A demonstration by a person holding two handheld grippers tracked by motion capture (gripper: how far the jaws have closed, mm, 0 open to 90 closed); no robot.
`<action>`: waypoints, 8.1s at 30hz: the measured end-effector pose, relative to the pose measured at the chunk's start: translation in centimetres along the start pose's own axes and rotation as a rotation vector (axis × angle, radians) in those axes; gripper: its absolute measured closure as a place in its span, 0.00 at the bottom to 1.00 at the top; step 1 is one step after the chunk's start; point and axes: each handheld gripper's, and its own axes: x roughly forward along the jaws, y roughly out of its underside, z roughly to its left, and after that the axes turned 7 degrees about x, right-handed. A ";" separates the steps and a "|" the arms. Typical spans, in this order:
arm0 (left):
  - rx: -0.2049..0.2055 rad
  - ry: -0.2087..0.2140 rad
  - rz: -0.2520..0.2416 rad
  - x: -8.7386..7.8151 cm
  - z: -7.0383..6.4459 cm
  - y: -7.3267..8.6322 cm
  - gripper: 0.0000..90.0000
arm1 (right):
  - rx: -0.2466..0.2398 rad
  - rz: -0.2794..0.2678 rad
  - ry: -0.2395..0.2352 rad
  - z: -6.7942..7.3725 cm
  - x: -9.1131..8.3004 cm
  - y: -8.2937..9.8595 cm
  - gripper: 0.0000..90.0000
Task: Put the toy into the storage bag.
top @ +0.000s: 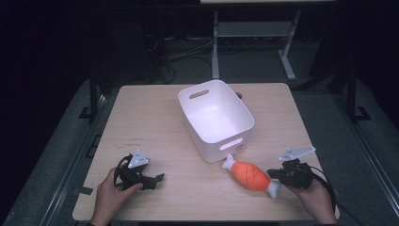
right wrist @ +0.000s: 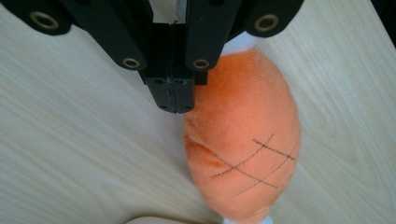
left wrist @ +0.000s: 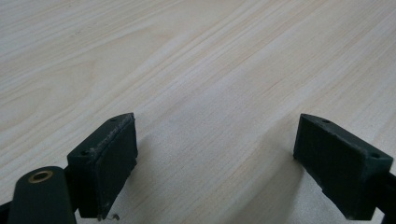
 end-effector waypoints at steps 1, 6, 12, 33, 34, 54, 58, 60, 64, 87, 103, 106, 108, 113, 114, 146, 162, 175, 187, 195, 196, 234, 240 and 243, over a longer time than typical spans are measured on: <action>0.000 0.000 0.000 0.0 0.0 0.0 0.14 | -0.002 -0.004 0.005 -0.1 -0.1 0.0 0.96; 0.000 0.000 0.000 0.0 0.0 0.0 0.14 | 0.010 -0.046 0.014 -0.5 -1.4 -0.4 0.76; -0.003 0.001 -0.001 0.0 0.0 0.0 0.14 | 0.009 -0.063 -0.007 -0.4 -2.2 -1.0 0.45; -0.001 0.000 0.000 0.0 0.0 0.0 0.14 | -0.163 0.017 -0.114 2.6 0.7 -3.0 0.00; -0.001 0.000 -0.001 0.0 0.0 0.0 0.14 | -0.171 0.027 -0.114 2.8 1.1 -3.3 0.01; -0.004 0.001 -0.001 0.0 0.0 0.0 0.14 | -0.255 0.124 -0.062 4.0 4.6 -4.3 0.00; 0.000 0.000 0.000 0.0 0.0 0.0 0.14 | -0.258 0.138 -0.043 4.0 5.0 -4.0 0.00; 0.000 0.000 0.000 0.0 0.0 0.0 0.14 | -0.257 0.155 -0.036 3.9 5.3 -3.8 0.00; 0.000 0.000 0.000 0.0 0.0 0.0 0.14 | -0.248 0.172 -0.022 3.5 5.9 -3.4 0.00; 0.000 0.000 0.000 0.0 0.0 0.0 0.14 | -0.251 0.183 -0.087 3.2 5.0 -3.1 0.29; 0.000 0.000 0.000 0.0 0.0 0.0 0.14 | -0.187 0.140 -0.073 1.2 1.9 -1.4 0.29; 0.000 0.000 0.000 0.0 0.0 0.0 0.14 | -0.170 0.126 -0.064 0.6 1.2 -1.1 0.29; 0.000 0.000 0.000 0.0 0.0 0.0 0.14 | -0.159 0.118 -0.056 0.2 0.8 -1.0 0.29; 0.000 0.000 0.000 0.0 0.0 0.0 0.14 | -0.130 0.091 -0.041 -0.8 -0.1 -0.7 0.29; 0.000 0.000 0.000 0.0 0.0 0.0 0.14 | -0.127 0.084 -0.039 -1.0 -0.2 -0.7 0.29; -0.001 0.000 0.000 0.0 0.0 0.0 0.14 | -0.045 -0.084 -0.050 -3.8 -4.1 -2.8 0.29; -0.010 -0.003 -0.005 0.1 -0.1 0.0 0.14 | -0.055 -0.165 -0.060 -3.8 -6.0 -5.4 0.29; -0.008 -0.004 -0.002 0.0 0.0 0.0 0.14 | -0.055 -0.188 -0.049 -3.6 -7.1 -8.8 0.29; -0.008 -0.004 0.000 0.0 0.0 -0.1 0.14 | -0.050 -0.192 -0.050 -3.0 -7.2 -12.1 0.29; -0.006 -0.004 0.000 0.0 0.0 -0.1 0.14 | -0.058 -0.195 -0.046 -2.5 -6.9 -14.4 0.29; -0.009 -0.005 -0.002 0.0 -0.1 -0.1 0.14 | -0.058 -0.195 -0.046 -2.5 -6.9 -14.4 0.29; -0.008 -0.004 -0.002 0.1 0.0 0.0 0.14 | -0.107 -0.139 -0.078 2.5 0.3 -23.4 0.29; -0.007 -0.005 -0.001 0.0 0.0 0.0 0.14 | -0.107 -0.126 -0.081 3.4 1.9 -24.3 0.28; -0.005 -0.006 0.000 0.0 0.0 0.0 0.14 | -0.103 -0.122 -0.081 3.7 2.6 -24.6 0.28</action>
